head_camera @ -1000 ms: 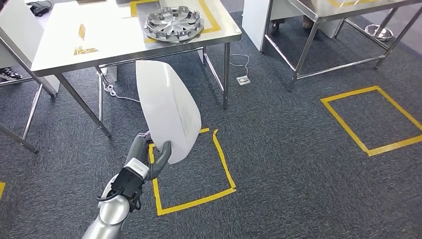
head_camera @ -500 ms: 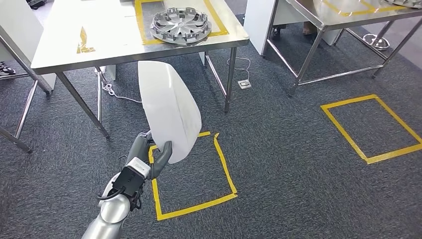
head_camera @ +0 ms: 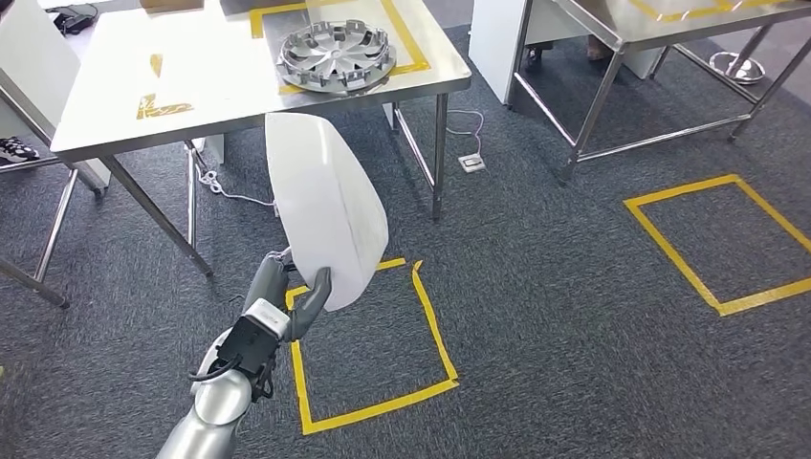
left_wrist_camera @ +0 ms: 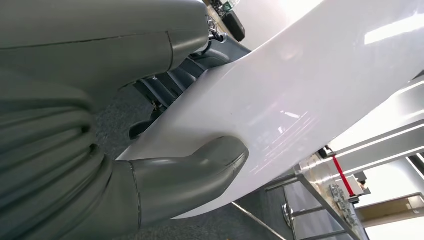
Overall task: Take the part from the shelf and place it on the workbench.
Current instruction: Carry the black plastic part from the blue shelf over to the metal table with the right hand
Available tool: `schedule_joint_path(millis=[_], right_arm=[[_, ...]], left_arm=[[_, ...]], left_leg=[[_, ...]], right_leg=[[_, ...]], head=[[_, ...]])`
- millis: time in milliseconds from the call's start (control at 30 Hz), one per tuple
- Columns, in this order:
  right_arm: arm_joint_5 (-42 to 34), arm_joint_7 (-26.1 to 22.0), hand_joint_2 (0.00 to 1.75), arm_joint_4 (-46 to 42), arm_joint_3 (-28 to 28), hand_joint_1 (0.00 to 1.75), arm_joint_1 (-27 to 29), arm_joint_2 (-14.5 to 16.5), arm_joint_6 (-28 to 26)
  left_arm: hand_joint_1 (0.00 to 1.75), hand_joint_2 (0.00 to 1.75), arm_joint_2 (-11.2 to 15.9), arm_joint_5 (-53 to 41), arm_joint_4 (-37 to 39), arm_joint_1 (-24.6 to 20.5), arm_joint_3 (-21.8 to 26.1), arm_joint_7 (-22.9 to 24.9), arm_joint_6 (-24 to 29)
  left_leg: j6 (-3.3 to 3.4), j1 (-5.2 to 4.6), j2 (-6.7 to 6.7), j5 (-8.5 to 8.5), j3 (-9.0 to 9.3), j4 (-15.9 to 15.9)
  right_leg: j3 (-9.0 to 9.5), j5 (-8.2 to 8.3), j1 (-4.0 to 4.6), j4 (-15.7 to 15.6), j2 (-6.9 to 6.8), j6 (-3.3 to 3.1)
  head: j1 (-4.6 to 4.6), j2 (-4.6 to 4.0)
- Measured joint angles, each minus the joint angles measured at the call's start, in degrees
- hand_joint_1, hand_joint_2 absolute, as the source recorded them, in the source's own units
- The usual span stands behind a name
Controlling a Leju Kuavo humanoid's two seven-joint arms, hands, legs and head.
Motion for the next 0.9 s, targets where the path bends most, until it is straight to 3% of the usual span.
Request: schedule_joint_path(millis=[67, 100, 133, 200, 233, 300, 400, 467, 533, 567, 600, 667, 733, 800, 900], right_arm=[[0.1, 0.0, 0.0, 0.0, 0.0, 0.0, 0.0, 0.0, 0.0], [0.2, 0.0, 0.0, 0.0, 0.0, 0.0, 0.1, 0.0, 0.0], [0.3, 0.0, 0.0, 0.0, 0.0, 0.0, 0.1, 0.0, 0.0], [0.4, 0.0, 0.0, 0.0, 0.0, 0.0, 0.2, 0.1, 0.0], [0.4, 0.0, 0.0, 0.0, 0.0, 0.0, 0.1, 0.1, 0.0], [0.6, 0.0, 0.0, 0.0, 0.0, 0.0, 0.0, 0.1, 0.0], [0.9, 0.0, 0.0, 0.0, 0.0, 0.0, -0.1, 0.1, 0.0], [1.0, 0.0, 0.0, 0.0, 0.0, 0.0, -0.1, 0.2, 0.0], [1.1, 0.0, 0.0, 0.0, 0.0, 0.0, -0.1, 0.2, 0.0], [1.1, 0.0, 0.0, 0.0, 0.0, 0.0, -0.1, 0.2, 0.0], [1.1, 0.0, 0.0, 0.0, 0.0, 0.0, 0.0, 0.2, 0.0], [1.1, 0.0, 0.0, 0.0, 0.0, 0.0, 0.1, 0.2, 0.0], [1.1, 0.0, 0.0, 0.0, 0.0, 0.0, 0.1, 0.2, 0.0], [1.1, 0.0, 0.0, 0.0, 0.0, 0.0, 0.0, 0.2, 0.0], [1.3, 0.0, 0.0, 0.0, 0.0, 0.0, 0.1, 0.4, -0.1]], left_arm=[[1.75, 1.75, 0.2, 0.0, 0.1, 0.2, 0.0, -0.1, 0.0], [1.75, 1.75, 0.3, 0.0, 0.2, 0.3, 0.0, -0.1, 0.0], [1.75, 1.75, 0.3, 0.1, 0.3, 0.4, 0.0, -0.1, 0.0], [1.75, 1.75, 0.4, 0.1, 0.3, 0.4, 0.0, -0.1, 0.0], [1.75, 1.75, 0.4, 0.1, 0.2, 0.3, 0.0, -0.1, 0.0], [1.75, 1.75, 0.4, 0.0, 0.2, 0.3, 0.0, -0.1, 0.1], [1.75, 1.75, 0.4, -0.1, -0.4, 0.4, 0.0, 0.0, 0.5], [1.75, 1.75, 0.4, -0.2, -0.9, 0.4, 0.0, 0.1, 0.7], [1.75, 1.75, 0.5, -0.3, -1.2, 0.6, 0.0, 0.2, 0.7], [1.75, 1.75, 0.5, -0.3, -1.3, 0.9, 0.0, 0.3, 0.7], [1.75, 1.75, 0.5, -0.3, -1.4, 1.1, 0.0, 0.4, 0.8], [1.75, 1.75, 0.6, -0.4, -1.7, 1.6, 0.0, 0.4, 0.8], [1.75, 1.75, 0.6, -0.4, -2.0, 1.7, 0.0, 0.4, 0.8], [1.75, 1.75, 0.7, -0.4, -2.4, 1.8, 0.0, 0.4, 0.9], [1.75, 1.75, 1.0, -0.5, -3.2, 2.3, 0.0, 0.5, 1.0]], left_leg=[[-0.11, 0.05, 0.0, -1.59, -4.14, 6.5], [-0.06, 0.05, 0.0, -0.78, -5.01, 7.2], [0.05, 0.05, 0.0, 1.16, -4.69, 5.5], [0.43, 0.01, 0.01, 5.89, -1.75, -1.9], [0.68, -0.05, 0.02, 7.19, -0.25, -5.3], [1.21, -0.24, -0.05, 7.42, 1.08, -8.1], [2.14, -0.21, -0.22, 7.13, 1.49, -8.6], [2.74, 0.06, -0.15, 6.95, 2.06, -8.9], [3.08, 0.07, -0.05, 6.53, 2.37, -9.0], [3.12, 0.06, -0.05, 6.3, 2.5, -8.9], [3.1, 0.05, -0.09, 6.02, 2.71, -8.8], [2.91, 0.06, -0.21, 5.38, 3.46, -8.7], [2.47, -0.04, -0.29, 4.64, 4.26, -8.7], [1.84, -0.18, -0.31, 4.13, 4.59, -8.8], [0.82, -0.19, -0.27, 3.65, 4.92, -8.9]], right_leg=[[0.52, -0.52, 0.07, 0.0, 0.0, -0.2], [0.88, -0.81, 0.08, 0.0, 0.03, -0.19], [1.32, -1.12, 0.09, 0.1, 0.06, -0.11], [2.26, -1.81, 0.14, 0.1, 0.12, 0.2], [2.55, -2.16, 0.23, 0.2, 0.17, 0.48], [2.71, -2.56, 0.34, 0.2, 0.2, 1.11], [2.77, -3.12, 0.28, 0.4, 0.13, 2.1], [0.93, -4.97, 0.16, 4.3, 0.05, 2.74], [-3.69, -7.8, -0.01, 12.2, 0.01, 3.16], [-5.88, -8.49, -0.06, 15.4, 0.01, 3.26], [-7.27, -8.04, -0.08, 16.8, 0.01, 3.28], [-6.43, -3.94, -0.07, 12.7, 0.0, 3.08], [-3.13, 0.13, 0.1, 4.7, -0.03, 2.56], [-1.22, 0.88, 0.39, 0.7, -0.03, 1.91], [-0.63, 0.37, 0.37, 0.3, 0.04, 0.94]], head=[[-0.02, 0.0], [-0.01, 0.0], [-0.02, 0.0], [-0.01, 0.0], [-0.02, 0.0], [0.05, 0.0], [0.11, 0.0], [0.27, 0.0], [0.42, 0.0], [0.44, 0.0], [0.45, 0.0], [0.48, 0.0], [0.49, 0.0], [0.47, 0.0], [0.43, 0.0]])
